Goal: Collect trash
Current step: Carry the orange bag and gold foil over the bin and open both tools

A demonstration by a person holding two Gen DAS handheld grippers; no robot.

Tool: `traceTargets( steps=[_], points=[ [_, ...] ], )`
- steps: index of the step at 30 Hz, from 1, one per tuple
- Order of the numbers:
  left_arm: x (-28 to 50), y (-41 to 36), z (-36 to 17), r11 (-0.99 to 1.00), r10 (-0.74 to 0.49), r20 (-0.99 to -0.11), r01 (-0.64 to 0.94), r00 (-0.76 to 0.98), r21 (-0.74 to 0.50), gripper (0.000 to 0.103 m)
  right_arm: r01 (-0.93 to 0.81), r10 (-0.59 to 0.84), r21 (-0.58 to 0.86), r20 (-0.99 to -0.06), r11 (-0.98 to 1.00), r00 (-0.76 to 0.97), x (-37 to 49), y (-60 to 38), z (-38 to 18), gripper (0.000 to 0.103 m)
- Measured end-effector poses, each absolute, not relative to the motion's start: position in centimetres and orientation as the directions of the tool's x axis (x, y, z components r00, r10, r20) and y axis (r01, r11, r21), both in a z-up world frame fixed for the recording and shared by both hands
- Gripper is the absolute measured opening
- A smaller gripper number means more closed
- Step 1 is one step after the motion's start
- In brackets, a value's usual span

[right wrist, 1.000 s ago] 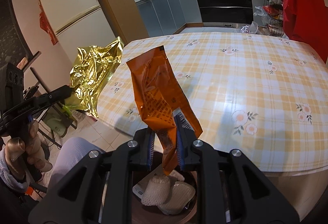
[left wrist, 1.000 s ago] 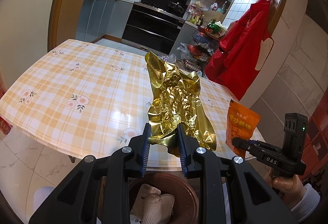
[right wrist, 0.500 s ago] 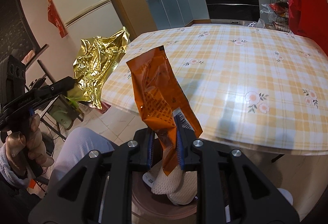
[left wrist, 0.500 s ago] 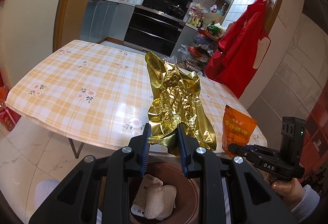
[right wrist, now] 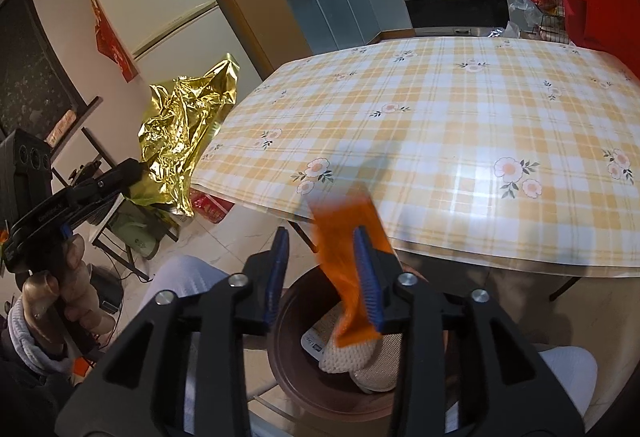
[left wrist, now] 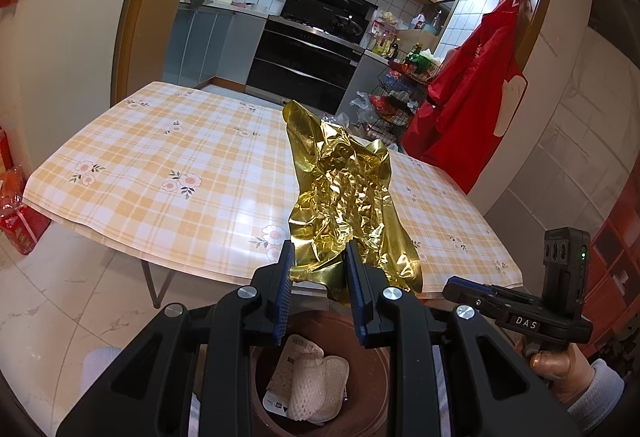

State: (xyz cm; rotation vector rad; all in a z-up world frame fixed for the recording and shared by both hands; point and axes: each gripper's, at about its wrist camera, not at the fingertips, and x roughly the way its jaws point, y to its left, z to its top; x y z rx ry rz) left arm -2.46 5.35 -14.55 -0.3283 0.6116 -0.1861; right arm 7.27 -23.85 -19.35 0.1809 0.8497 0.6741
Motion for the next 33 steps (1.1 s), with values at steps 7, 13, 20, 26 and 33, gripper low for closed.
traceTargets(
  steps=[7, 13, 20, 26, 33],
  points=[
    [-2.2, 4.5, -15.2, 0.936, -0.282, -0.555, 0.097, 0.783, -0.338, 0.025, -0.433, 0.545, 0.338, -0.605, 0.836, 0.581, 7.1, -25.2, -17.7, 0.094],
    [-1.8, 3.3, -16.0, 0.937, -0.305, -0.581, 0.128, 0.755, -0.326, 0.025, -0.361, 0.457, 0.281, -0.577, 0.889, 0.677, 7.6, -27.1, -15.6, 0.097],
    [-1.3, 1.6, -16.8, 0.932, -0.342, -0.611, 0.175, 0.714, -0.318, 0.025, -0.33, 0.43, 0.277, -0.564, 0.903, 0.705, 8.2, -28.7, -15.0, 0.097],
    [-0.9, 0.5, -17.6, 0.921, -0.381, -0.63, 0.219, 0.676, -0.321, 0.026, -0.311, 0.424, 0.288, -0.573, 0.906, 0.701, 8.3, -29.3, -15.5, 0.097],
    [-0.3, -0.2, -19.8, 0.899, -0.43, -0.667, 0.218, 0.609, -0.381, 0.063, -0.303, 0.416, 0.286, -0.58, 0.909, 0.701, 8.4, -29.4, -15.8, 0.097]
  ],
)
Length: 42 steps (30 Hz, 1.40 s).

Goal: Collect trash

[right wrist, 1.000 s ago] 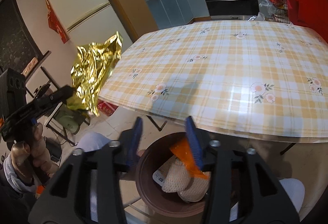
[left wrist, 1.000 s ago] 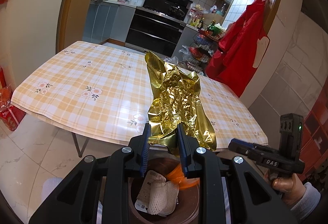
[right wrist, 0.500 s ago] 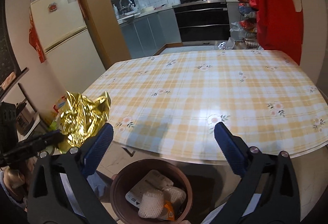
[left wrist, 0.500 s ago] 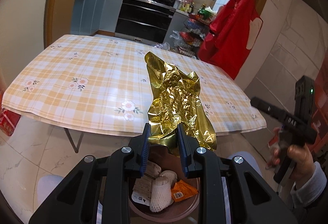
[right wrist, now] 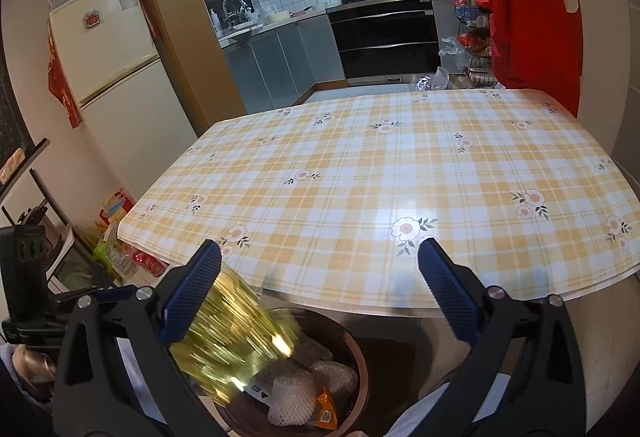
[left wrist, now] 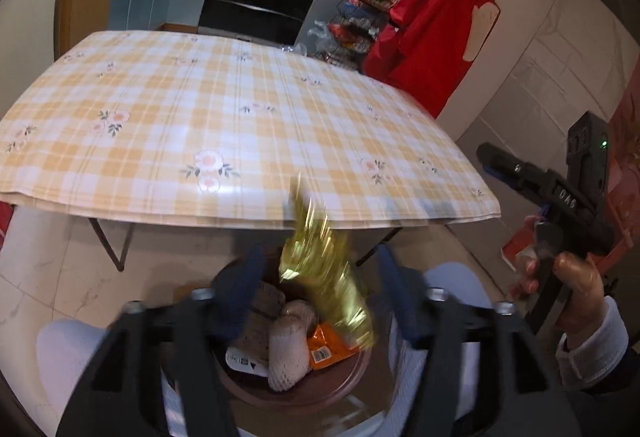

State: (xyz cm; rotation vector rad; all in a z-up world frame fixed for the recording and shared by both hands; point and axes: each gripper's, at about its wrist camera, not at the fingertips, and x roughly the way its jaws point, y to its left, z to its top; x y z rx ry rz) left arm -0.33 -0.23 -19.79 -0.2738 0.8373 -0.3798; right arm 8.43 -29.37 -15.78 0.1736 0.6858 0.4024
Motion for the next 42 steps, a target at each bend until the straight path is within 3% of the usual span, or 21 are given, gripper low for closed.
traceTargets(
  steps=[6, 11, 23, 31, 42],
  points=[
    [-0.2, 0.1, -20.0, 0.921, -0.378, -0.682, 0.179, 0.626, -0.347, 0.087, -0.299, 0.412, 0.284, -0.589, 0.911, 0.695, 8.5, -29.3, -16.1, 0.097],
    [-0.1, 0.5, -19.6, 0.941, -0.322, -0.693, 0.141, 0.645, -0.306, 0.096, -0.301, 0.401, 0.266, -0.598, 0.916, 0.694, 8.4, -29.0, -16.2, 0.097],
    [0.5, 0.8, -16.5, 0.971, -0.234, -0.662, 0.141, 0.712, -0.192, 0.097, -0.302, 0.366, 0.207, -0.577, 0.93, 0.73, 8.2, -28.4, -13.9, 0.097],
    [0.8, 0.8, -10.7, 0.985, -0.17, -0.553, 0.149, 0.815, -0.083, 0.097, -0.325, 0.346, 0.139, -0.546, 0.935, 0.763, 7.7, -28.0, -10.2, 0.097],
    [0.1, 1.2, -4.4, 0.992, -0.129, -0.43, 0.115, 0.893, -0.059, 0.097, -0.285, 0.275, 0.056, -0.488, 0.957, 0.829, 6.4, -28.0, -5.3, 0.097]
  ],
)
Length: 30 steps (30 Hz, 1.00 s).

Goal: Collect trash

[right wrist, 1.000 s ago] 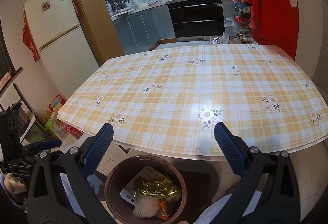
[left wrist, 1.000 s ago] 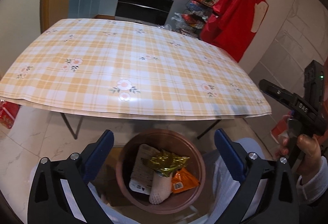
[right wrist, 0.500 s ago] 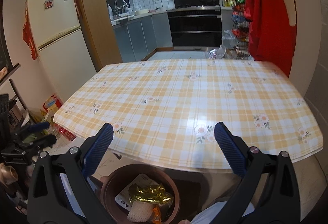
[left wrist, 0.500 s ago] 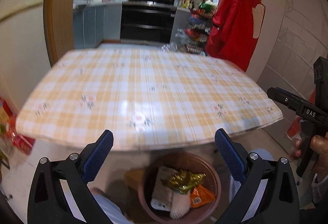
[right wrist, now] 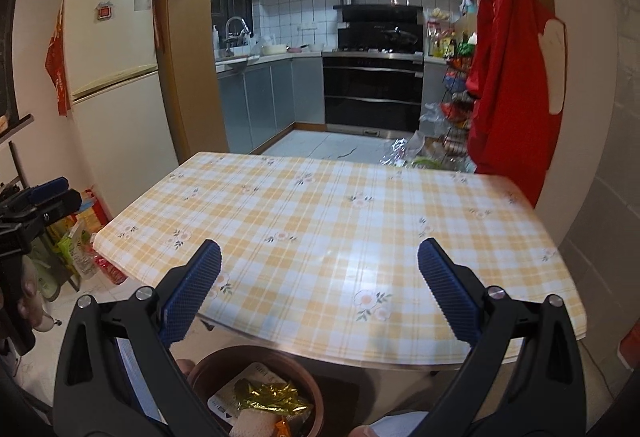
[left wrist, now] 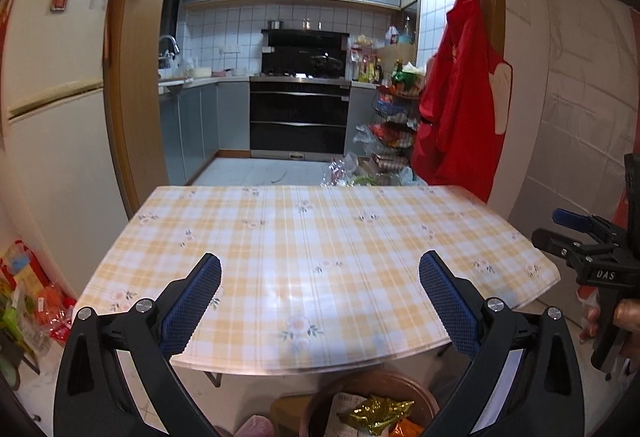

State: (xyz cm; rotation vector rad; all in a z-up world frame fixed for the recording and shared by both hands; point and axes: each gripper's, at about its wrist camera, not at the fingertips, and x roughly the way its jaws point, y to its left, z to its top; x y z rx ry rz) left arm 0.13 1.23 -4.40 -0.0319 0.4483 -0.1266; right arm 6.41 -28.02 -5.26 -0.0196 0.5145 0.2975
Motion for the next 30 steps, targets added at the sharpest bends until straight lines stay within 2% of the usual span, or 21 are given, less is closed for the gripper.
traceTargets(
  steps=[12, 30],
  points=[
    [-0.6, 0.5, -2.6, 0.993, -0.116, -0.378, 0.117, 0.918, -0.018, 0.097, -0.265, 0.262, 0.061, -0.466, 0.962, 0.845, 6.0, -28.1, -3.8, 0.097],
    [-0.7, 0.2, -2.6, 0.994, -0.103, -0.383, 0.107, 0.918, -0.01, 0.097, -0.252, 0.252, 0.065, -0.469, 0.966, 0.847, 5.9, -28.2, -3.7, 0.097]
  ],
)
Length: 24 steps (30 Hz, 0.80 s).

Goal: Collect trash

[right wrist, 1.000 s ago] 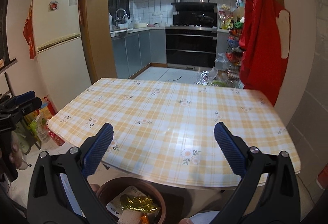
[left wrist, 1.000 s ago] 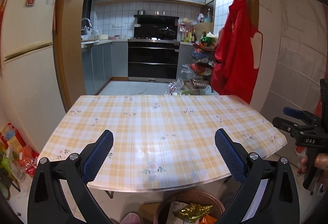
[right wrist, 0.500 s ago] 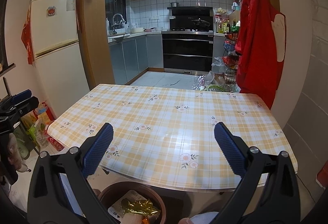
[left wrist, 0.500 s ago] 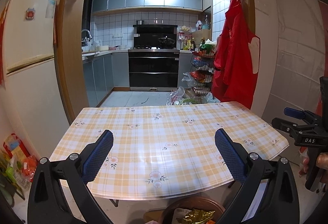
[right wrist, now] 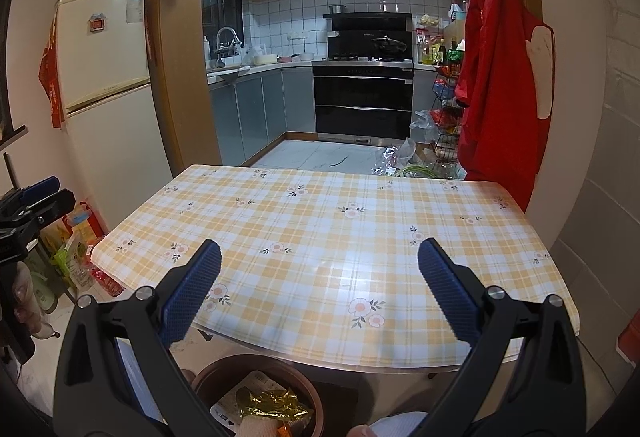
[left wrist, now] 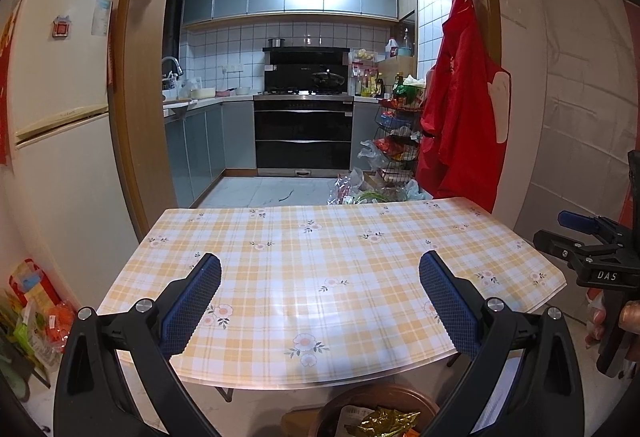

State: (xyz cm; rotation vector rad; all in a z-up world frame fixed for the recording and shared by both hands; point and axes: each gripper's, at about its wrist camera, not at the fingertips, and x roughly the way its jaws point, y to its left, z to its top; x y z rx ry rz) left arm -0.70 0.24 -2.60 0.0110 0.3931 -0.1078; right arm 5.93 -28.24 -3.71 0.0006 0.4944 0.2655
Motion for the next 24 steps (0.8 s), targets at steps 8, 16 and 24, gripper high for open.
traceTargets(
  steps=[8, 16, 24],
  points=[
    [-0.71, 0.25, -2.59, 0.994, -0.103, -0.382, 0.107, 0.919, -0.011, 0.097, -0.248, 0.249, 0.064, -0.471, 0.967, 0.846, 5.99, -28.33, -3.71, 0.097],
    [-0.7, 0.23, -2.56, 0.994, -0.103, -0.382, 0.107, 0.918, -0.01, 0.097, -0.245, 0.246, 0.064, -0.472, 0.967, 0.847, 6.01, -28.57, -3.79, 0.097],
    [-0.67, 0.19, -2.59, 0.994, -0.1, -0.385, 0.104, 0.918, -0.009, 0.097, -0.245, 0.245, 0.064, -0.474, 0.967, 0.846, 6.03, -28.59, -3.8, 0.097]
  ],
)
